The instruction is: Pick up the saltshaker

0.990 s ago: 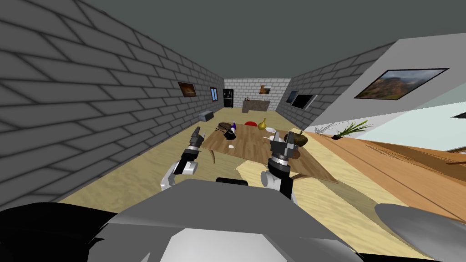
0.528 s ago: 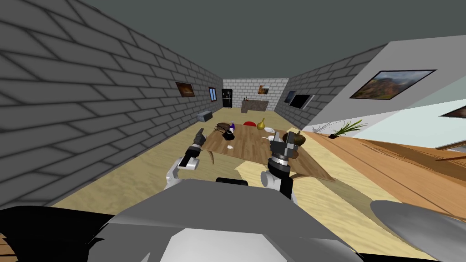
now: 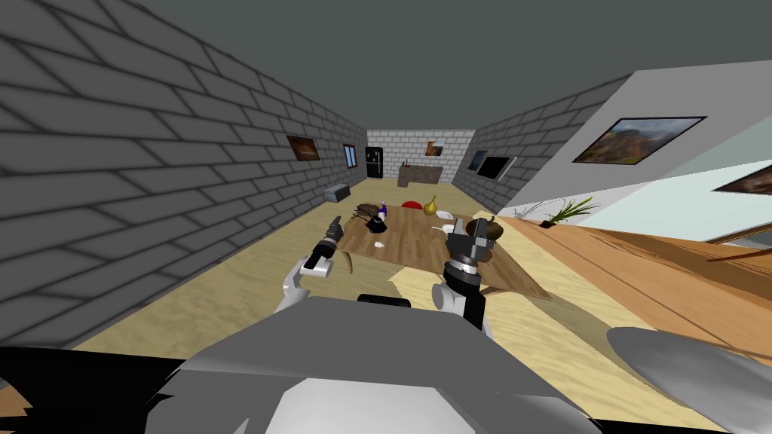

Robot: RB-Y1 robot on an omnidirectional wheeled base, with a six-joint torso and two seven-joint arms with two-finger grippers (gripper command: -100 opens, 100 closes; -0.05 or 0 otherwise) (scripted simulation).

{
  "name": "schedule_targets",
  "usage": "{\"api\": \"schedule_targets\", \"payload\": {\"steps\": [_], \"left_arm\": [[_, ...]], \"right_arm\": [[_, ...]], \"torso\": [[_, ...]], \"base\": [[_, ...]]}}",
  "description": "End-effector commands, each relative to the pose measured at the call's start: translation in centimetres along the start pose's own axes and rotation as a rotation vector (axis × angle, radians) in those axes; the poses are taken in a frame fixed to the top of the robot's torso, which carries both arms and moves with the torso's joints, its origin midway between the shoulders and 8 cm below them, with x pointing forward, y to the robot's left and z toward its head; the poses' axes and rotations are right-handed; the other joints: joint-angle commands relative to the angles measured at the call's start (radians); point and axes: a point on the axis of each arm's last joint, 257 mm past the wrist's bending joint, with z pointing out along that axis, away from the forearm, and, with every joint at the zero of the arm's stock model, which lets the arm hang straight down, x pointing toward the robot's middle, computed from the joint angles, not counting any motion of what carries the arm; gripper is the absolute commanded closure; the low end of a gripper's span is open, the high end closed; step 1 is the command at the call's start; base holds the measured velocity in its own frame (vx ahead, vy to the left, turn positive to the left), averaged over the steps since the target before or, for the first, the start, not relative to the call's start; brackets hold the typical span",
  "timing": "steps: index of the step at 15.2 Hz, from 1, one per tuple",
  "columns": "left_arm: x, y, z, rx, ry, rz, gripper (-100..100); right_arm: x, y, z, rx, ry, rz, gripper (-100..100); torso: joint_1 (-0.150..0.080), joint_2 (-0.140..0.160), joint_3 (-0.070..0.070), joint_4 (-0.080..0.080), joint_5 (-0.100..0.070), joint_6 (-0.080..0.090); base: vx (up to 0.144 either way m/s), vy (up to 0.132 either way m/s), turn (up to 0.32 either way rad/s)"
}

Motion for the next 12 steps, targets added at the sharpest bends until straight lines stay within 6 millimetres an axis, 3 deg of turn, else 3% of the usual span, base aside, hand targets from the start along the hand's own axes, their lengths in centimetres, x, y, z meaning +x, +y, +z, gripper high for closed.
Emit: {"api": "schedule_targets", "payload": {"steps": [1, 2, 5, 12], "left_arm": [[-0.3, 1.5, 0.6, -0.052, -0.009, -0.011, -100], [-0.3, 1.5, 0.6, -0.054, -0.01, -0.011, -100], [-0.4, 4.6, 1.9, -0.148, -0.024, -0.043, -100], [-0.5, 9.0, 2.7, -0.292, -0.051, -0.078, -100]], "right_arm": [[0.0, 0.0, 0.0, 0.0, 0.0, 0.0, 0], [0.0, 0.0, 0.0, 0.0, 0.0, 0.0, 0], [0.0, 0.0, 0.0, 0.0, 0.0, 0.0, 0], [0.0, 0.0, 0.0, 0.0, 0.0, 0.0, 0]], "torso": [[0.0, 0.0, 0.0, 0.0, 0.0, 0.0], [0.0, 0.0, 0.0, 0.0, 0.0, 0.0], [0.0, 0.0, 0.0, 0.0, 0.0, 0.0], [0.0, 0.0, 0.0, 0.0, 0.0, 0.0]], "base": [[0.021, -0.022, -0.038], [0.013, -0.015, -0.016], [0.024, -0.018, -0.04], [0.024, -0.018, -0.033]]}}
